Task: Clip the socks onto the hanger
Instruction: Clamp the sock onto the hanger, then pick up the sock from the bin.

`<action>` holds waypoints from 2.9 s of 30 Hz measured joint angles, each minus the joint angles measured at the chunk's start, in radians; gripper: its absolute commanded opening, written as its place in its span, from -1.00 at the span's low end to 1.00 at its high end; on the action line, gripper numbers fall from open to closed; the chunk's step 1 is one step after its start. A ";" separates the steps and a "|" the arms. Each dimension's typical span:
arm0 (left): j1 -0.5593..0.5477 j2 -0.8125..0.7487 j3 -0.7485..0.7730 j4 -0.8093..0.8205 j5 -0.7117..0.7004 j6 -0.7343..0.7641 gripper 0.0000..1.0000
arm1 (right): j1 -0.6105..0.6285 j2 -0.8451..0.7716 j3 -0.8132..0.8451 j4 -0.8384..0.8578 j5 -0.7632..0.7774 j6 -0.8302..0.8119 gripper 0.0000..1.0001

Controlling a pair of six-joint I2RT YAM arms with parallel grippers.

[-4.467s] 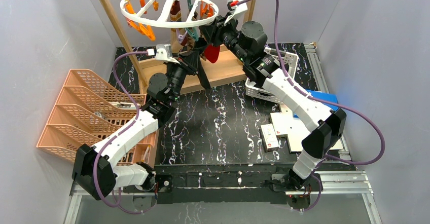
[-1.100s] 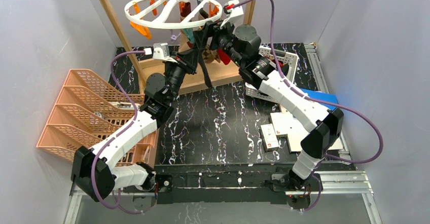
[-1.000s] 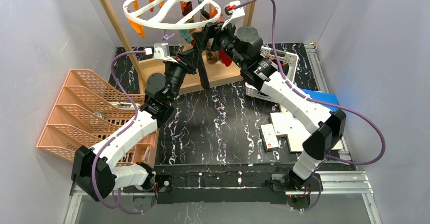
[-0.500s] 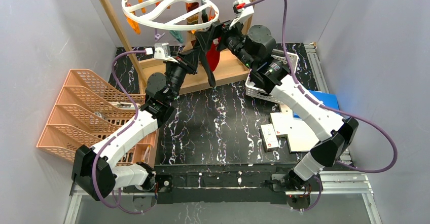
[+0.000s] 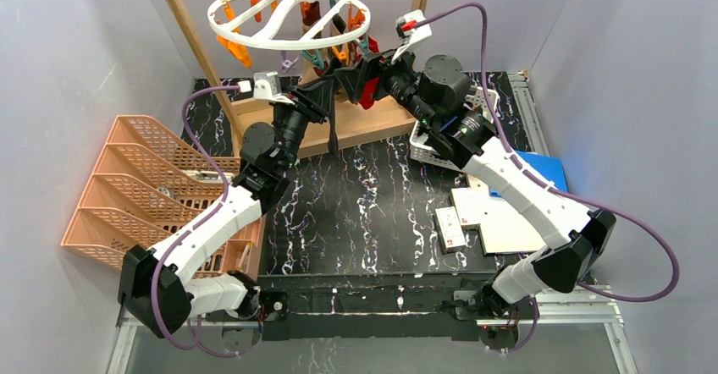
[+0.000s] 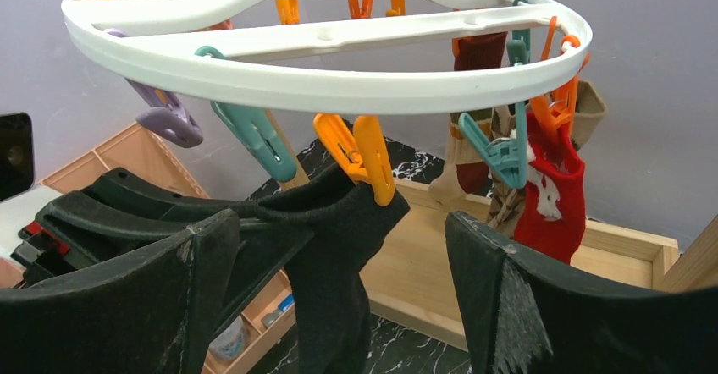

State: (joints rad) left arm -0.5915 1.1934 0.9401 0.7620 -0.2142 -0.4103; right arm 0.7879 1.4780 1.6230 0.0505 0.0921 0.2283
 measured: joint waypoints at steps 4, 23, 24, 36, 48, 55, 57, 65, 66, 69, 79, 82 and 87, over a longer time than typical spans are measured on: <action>0.000 -0.001 0.000 -0.002 -0.004 0.002 -0.41 | 0.000 -0.018 -0.019 -0.001 -0.005 -0.001 0.96; 0.000 -0.001 0.000 -0.003 -0.007 0.006 -0.07 | 0.000 -0.126 -0.101 -0.035 -0.009 -0.045 0.97; 0.000 -0.001 0.000 -0.003 -0.007 0.006 -0.05 | 0.000 -0.129 -0.102 -0.039 -0.009 -0.046 0.97; 0.000 -0.139 -0.079 -0.062 -0.009 -0.006 0.50 | 0.000 -0.174 -0.141 -0.112 0.038 -0.033 0.97; 0.000 -0.602 -0.229 -0.585 -0.135 -0.056 0.97 | -0.003 -0.376 -0.287 -0.359 0.357 0.020 0.97; 0.000 -0.691 -0.246 -0.888 -0.208 -0.054 0.97 | -0.294 -0.323 -0.387 -0.527 0.243 0.183 0.97; 0.000 -0.703 -0.260 -0.930 -0.208 -0.046 0.97 | -0.447 -0.321 -0.481 -0.523 0.167 0.249 0.96; 0.000 -0.835 -0.362 -1.008 -0.208 -0.020 0.97 | -0.661 -0.277 -0.653 -0.366 0.029 0.529 0.69; 0.000 -0.855 -0.375 -1.019 -0.208 -0.020 0.97 | -0.674 -0.250 -0.652 -0.332 0.027 0.552 0.64; 0.000 -0.912 -0.407 -1.060 -0.208 -0.021 0.97 | -0.697 -0.150 -0.626 -0.270 0.028 0.589 0.43; 0.000 -0.972 -0.425 -1.073 -0.196 -0.008 0.97 | -0.703 0.195 -0.441 -0.166 0.028 0.572 0.50; 0.000 -0.945 -0.425 -1.073 -0.197 -0.001 0.97 | -0.703 0.236 -0.441 -0.159 0.034 0.557 0.53; 0.000 -0.876 -0.425 -1.079 -0.196 0.006 0.97 | -0.703 0.285 -0.441 -0.151 0.037 0.526 0.52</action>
State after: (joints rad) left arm -0.5911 0.3172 0.5152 -0.3172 -0.4107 -0.4038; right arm 0.0849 1.7634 1.1820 -0.1005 0.1287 0.7547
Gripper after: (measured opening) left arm 0.983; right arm 0.767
